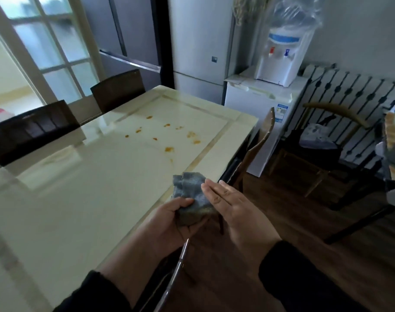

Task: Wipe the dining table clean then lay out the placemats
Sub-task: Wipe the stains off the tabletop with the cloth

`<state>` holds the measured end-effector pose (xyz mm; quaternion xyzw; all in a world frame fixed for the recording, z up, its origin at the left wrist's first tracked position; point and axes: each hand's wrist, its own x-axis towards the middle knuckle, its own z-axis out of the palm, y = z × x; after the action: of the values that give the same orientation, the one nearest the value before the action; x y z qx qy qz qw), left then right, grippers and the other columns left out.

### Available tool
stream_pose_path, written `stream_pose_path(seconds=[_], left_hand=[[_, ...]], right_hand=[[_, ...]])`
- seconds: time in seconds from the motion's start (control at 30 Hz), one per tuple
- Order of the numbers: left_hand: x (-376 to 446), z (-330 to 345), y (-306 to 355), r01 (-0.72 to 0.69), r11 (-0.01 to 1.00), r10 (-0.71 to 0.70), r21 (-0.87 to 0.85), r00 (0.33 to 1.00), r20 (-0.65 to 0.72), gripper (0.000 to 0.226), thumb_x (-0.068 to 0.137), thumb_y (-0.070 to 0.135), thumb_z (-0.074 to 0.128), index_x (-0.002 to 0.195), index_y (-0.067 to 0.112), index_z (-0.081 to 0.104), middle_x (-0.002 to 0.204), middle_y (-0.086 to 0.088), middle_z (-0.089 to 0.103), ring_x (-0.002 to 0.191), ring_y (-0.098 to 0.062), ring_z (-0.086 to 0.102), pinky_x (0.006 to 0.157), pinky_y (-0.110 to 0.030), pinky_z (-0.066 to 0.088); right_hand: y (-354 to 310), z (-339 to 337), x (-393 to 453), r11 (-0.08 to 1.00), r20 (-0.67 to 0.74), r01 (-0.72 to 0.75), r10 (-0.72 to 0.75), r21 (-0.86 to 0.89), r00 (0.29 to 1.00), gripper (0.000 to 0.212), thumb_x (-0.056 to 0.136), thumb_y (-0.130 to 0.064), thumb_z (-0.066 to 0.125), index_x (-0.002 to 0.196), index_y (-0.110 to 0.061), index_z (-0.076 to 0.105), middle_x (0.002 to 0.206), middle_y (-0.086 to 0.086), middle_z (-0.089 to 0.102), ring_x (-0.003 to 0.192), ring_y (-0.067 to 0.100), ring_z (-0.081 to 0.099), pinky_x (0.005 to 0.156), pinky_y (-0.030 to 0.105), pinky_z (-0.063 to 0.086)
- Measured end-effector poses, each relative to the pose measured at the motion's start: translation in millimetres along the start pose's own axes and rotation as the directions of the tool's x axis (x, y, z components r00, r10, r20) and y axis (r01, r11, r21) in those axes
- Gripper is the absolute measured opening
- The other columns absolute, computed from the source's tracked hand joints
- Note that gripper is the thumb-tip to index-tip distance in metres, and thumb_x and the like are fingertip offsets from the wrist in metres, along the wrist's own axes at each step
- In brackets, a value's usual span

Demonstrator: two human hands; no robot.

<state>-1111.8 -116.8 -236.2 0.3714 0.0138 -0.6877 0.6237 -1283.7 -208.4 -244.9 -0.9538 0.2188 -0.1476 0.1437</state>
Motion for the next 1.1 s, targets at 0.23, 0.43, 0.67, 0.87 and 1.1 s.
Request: stream_pose_path(seconds=[0.23,0.43,0.67,0.87,1.1], left_hand=[[62,11,25,-0.135,0.985,0.119,-0.111,0.983,-0.139,0.03,0.083,0.001,0.05,0.103,-0.009,0.07,0.104,-0.027,0.071,0.08,-0.032,0.074,0.078,-0.039,0.06],[126,33,35,-0.289,0.931,0.208,-0.221,0.921,-0.328,0.04,0.081,0.002,0.051,0.119,-0.007,0.06,0.113,-0.026,0.069,0.086,-0.031,0.071,0.085,-0.041,0.056],[163,50,35,-0.435,0.847,0.251,-0.304,0.833,-0.492,0.043,0.088,0.003,0.042,0.127,-0.01,0.055,0.122,-0.029,0.063,0.092,-0.034,0.069,0.068,-0.038,0.063],[179,26,55,-0.535,0.802,0.29,-0.265,0.737,-0.611,0.032,0.095,-0.002,0.036,0.118,-0.009,0.057,0.096,-0.026,0.071,0.073,-0.032,0.074,0.058,-0.035,0.061],[223,-17,102,-0.556,0.783,0.274,-0.279,0.711,-0.648,0.036,0.094,-0.004,0.037,0.125,-0.006,0.055,0.098,-0.026,0.07,0.075,-0.029,0.072,0.067,-0.034,0.062]], right_hand=[[72,11,79,0.981,0.043,0.193,-0.194,0.039,0.98,0.085,0.084,0.012,0.043,0.156,-0.026,0.022,0.162,-0.008,0.02,0.149,0.017,0.018,0.119,0.021,0.005],[149,12,146,0.911,0.077,0.408,-0.411,0.055,0.908,0.075,0.08,-0.004,0.019,0.152,-0.014,0.038,0.155,0.005,0.04,0.141,0.023,0.04,0.12,0.029,0.024],[199,24,215,0.796,0.147,0.592,-0.605,0.126,0.782,0.073,0.079,0.013,0.048,0.148,-0.011,0.043,0.15,0.012,0.046,0.134,0.032,0.049,0.11,0.044,0.042],[201,65,256,0.744,0.213,0.635,-0.668,0.206,0.713,0.076,0.08,0.016,0.042,0.15,-0.012,0.04,0.149,0.011,0.048,0.133,0.03,0.05,0.113,0.035,0.036],[206,94,318,0.737,0.281,0.647,-0.674,0.196,0.683,0.072,0.084,-0.003,0.016,0.154,-0.015,0.033,0.153,0.01,0.043,0.137,0.03,0.046,0.109,0.042,0.044]])
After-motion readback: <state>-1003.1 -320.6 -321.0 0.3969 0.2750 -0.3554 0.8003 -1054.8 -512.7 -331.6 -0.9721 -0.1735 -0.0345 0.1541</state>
